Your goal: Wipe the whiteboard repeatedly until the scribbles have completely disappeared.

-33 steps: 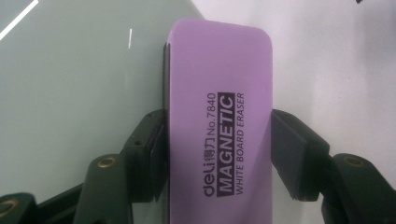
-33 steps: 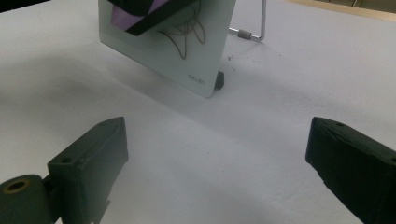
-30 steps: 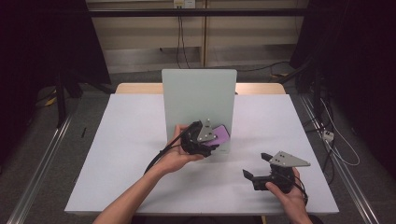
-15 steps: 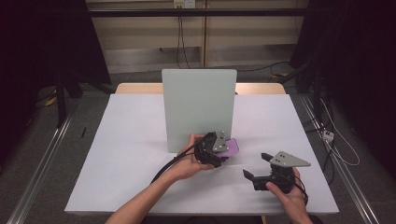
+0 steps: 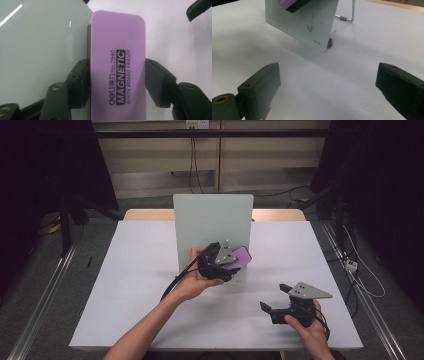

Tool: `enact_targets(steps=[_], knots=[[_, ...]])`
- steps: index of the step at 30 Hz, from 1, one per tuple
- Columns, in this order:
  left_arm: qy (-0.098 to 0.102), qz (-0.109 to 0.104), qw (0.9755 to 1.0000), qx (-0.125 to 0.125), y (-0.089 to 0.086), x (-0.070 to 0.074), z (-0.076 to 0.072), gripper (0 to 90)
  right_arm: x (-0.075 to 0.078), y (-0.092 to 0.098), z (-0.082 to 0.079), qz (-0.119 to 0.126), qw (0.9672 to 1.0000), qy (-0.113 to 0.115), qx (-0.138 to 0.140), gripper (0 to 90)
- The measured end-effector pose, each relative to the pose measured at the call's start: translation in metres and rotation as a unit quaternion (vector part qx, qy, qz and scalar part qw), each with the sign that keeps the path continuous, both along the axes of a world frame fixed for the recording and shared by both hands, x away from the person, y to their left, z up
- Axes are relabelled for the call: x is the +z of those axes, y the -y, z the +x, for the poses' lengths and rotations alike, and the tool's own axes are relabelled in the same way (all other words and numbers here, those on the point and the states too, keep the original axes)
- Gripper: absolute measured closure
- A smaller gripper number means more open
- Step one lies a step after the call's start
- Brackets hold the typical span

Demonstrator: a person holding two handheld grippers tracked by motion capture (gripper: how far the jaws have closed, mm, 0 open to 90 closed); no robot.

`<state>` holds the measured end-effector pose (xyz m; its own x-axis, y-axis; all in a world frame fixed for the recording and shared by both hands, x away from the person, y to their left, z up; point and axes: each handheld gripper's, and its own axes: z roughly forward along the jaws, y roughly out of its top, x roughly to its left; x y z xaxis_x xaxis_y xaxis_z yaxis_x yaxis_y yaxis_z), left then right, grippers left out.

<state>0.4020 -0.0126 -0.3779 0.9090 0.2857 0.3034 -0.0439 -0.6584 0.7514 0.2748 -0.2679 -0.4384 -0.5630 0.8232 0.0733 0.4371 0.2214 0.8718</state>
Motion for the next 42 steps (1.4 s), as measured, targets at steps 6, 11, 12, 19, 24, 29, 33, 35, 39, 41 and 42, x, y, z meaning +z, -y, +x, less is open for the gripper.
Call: enact_targets(steps=[6, 11, 12, 19, 24, 29, 33, 35, 39, 41, 42], knots=[[-0.004, 0.015, 0.9997, -0.019, 0.012, -0.013, -0.005, 40.8, 0.0, 0.0, 0.0, 0.0, 1.0, 0.001, 0.0, 5.5], [-0.016, 0.023, 0.999, -0.035, 0.022, -0.029, -0.009, 40.9, 0.0, 0.0, -0.001, 0.0, 1.0, 0.001, 0.0, 5.5], [-0.019, 0.028, 0.9986, -0.041, 0.024, -0.032, -0.01, 40.9, 0.0, 0.0, -0.001, 0.0, 1.0, 0.001, 0.0, 5.5], [-0.035, 0.046, 0.9967, -0.057, 0.035, -0.05, -0.016, 40.9, 0.0, 0.001, -0.001, 0.0, 1.0, 0.002, 0.0, 5.6], [-0.036, 0.049, 0.9963, -0.061, 0.036, -0.053, -0.017, 40.9, 0.0, 0.0, -0.001, 0.0, 1.0, 0.001, 0.001, 5.5], [-0.021, 0.051, 0.9973, -0.049, 0.033, -0.048, -0.018, 40.9, 0.0, 0.001, -0.001, 0.0, 1.0, 0.001, 0.001, 5.6], [-0.014, 0.036, 0.9987, -0.034, 0.019, -0.035, -0.013, 40.9, 0.0, 0.001, -0.001, 0.001, 1.0, 0.001, 0.0, 5.5], [-0.01, 0.022, 0.9994, -0.025, 0.011, -0.026, -0.009, 40.9, 0.0, 0.001, -0.001, 0.001, 1.0, 0.001, 0.001, 5.5], [0.0, 0.002, 1.0, -0.009, -0.004, -0.01, -0.003, 40.9, 0.0, 0.0, 0.0, 0.0, 1.0, 0.001, 0.001, 5.5], [0.001, -0.004, 1.0, -0.004, -0.008, -0.007, -0.002, 40.8, 0.0, 0.0, 0.0, -0.001, 1.0, 0.001, 0.001, 5.6], [0.002, -0.005, 1.0, -0.005, -0.009, -0.006, -0.001, 40.8, 0.0, 0.0, 0.0, -0.001, 1.0, 0.001, 0.001, 5.5]])
